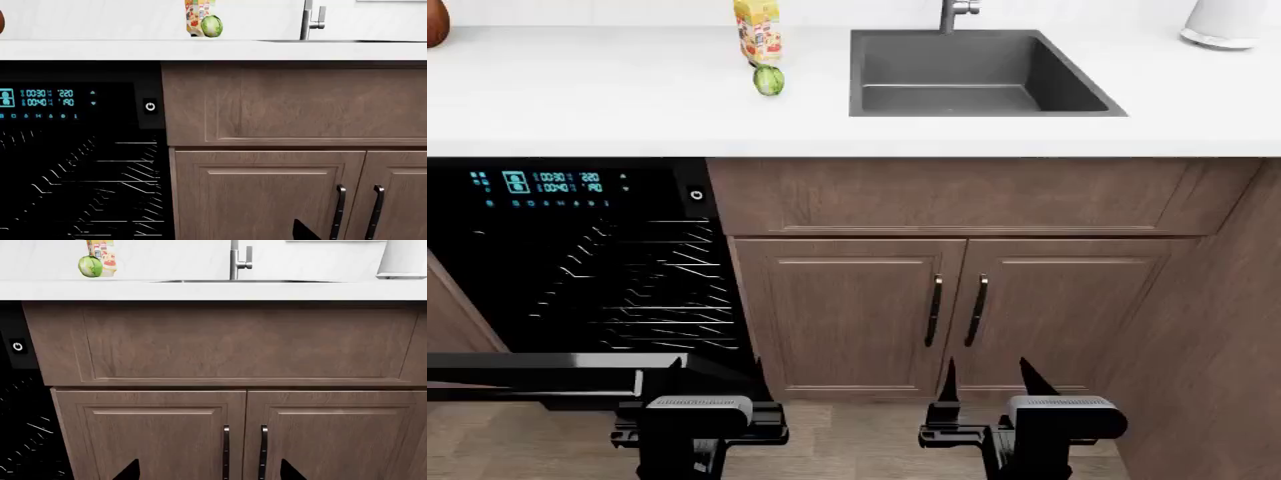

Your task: Close the dishwasher door

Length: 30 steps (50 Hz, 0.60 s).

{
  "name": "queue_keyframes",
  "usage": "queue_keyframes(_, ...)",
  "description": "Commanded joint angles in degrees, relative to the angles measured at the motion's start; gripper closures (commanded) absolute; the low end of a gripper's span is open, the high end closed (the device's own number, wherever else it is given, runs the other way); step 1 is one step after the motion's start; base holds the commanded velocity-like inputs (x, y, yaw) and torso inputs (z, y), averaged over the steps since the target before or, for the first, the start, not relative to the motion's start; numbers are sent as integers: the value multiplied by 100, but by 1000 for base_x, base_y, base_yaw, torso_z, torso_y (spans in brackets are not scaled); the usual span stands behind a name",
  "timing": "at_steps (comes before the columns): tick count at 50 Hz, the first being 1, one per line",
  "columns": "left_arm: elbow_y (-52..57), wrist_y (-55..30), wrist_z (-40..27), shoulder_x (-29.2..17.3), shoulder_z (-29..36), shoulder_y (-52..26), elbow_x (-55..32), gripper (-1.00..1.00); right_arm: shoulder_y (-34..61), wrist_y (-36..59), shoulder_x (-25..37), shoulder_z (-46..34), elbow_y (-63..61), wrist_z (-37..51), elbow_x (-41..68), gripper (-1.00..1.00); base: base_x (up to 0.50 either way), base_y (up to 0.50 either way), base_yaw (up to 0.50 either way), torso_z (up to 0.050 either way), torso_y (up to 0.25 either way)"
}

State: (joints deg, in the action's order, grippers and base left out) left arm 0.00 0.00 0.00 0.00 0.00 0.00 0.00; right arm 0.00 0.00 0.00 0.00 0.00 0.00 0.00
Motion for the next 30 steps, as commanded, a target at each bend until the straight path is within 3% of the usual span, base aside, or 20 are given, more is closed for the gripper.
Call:
queue_keyframes(1, -53, 39, -101, -92, 100, -18, -94, -100, -4, -28, 93, -124, -16, 103, 76, -100, 0, 0, 0, 0, 0)
queue_keyframes(14, -110, 161, -318, -300, 340, -30, -285, -100, -2, -118, 291, -343, -2, 355, 264, -100, 0, 0, 0, 0, 0)
queue_keyframes(30, 1007, -89, -485, -488, 529, 727, -403, -100, -713, 157, 444, -425, -1063, 620, 476, -100, 0, 0, 0, 0, 0)
